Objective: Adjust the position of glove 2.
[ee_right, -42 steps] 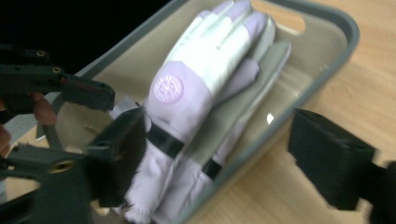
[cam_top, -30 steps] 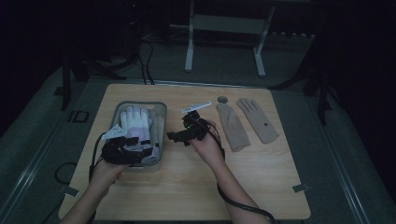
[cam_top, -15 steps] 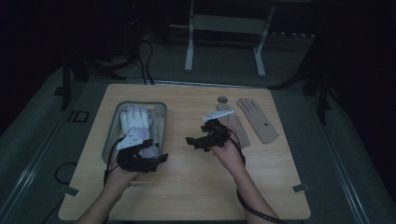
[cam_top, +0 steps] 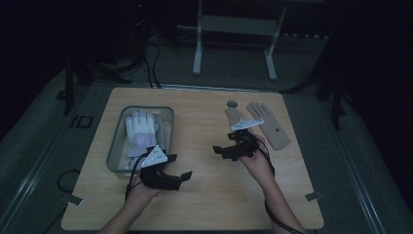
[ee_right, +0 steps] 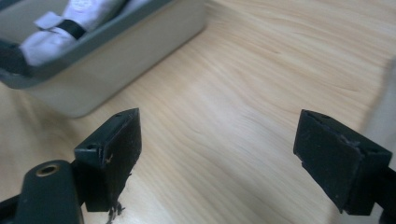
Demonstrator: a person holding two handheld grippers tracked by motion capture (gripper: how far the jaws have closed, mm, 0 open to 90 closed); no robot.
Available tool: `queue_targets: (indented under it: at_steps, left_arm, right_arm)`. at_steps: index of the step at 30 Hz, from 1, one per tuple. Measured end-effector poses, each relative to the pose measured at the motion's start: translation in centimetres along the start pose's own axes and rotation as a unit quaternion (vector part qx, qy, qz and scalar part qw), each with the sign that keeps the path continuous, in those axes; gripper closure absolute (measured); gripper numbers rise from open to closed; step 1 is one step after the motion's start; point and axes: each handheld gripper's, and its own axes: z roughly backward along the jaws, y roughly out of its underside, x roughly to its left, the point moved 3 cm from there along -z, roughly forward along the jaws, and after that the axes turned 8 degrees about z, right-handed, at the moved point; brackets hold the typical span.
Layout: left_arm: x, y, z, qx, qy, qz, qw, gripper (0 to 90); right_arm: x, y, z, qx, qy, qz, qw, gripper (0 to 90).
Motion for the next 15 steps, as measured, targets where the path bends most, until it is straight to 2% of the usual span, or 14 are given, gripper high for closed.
queue_targets:
  at_steps: [7,9,12,13,15]
  left_arm:
    - [-1.1,1.2,-1.5,0.011,0.027,-0.026,0.9992,14.4]
    - [-1.2,1.3,-1.6,0.013,0.029,-0.028,0.9991,14.4]
    - [-1.3,2.0,-2.4,0.019,0.034,-0.030,0.9988,14.4]
    - [-1.3,2.0,-2.4,0.019,0.034,-0.030,0.9988,14.4]
    - [-1.4,2.5,-2.8,0.017,0.035,-0.029,0.9988,14.4]
  right_arm:
    - [-2.4,2.1,1.1,-0.012,0.019,-0.018,0.9996,15.2]
    - [-2.8,2.5,1.3,-0.014,0.025,-0.016,0.9995,15.3]
    - [-4.2,3.6,1.6,-0.017,0.042,-0.021,0.9987,15.2]
    - [-4.2,3.6,1.6,-0.017,0.042,-0.021,0.9987,15.2]
    - [-5.2,4.4,1.7,-0.014,0.052,-0.026,0.9982,15.2]
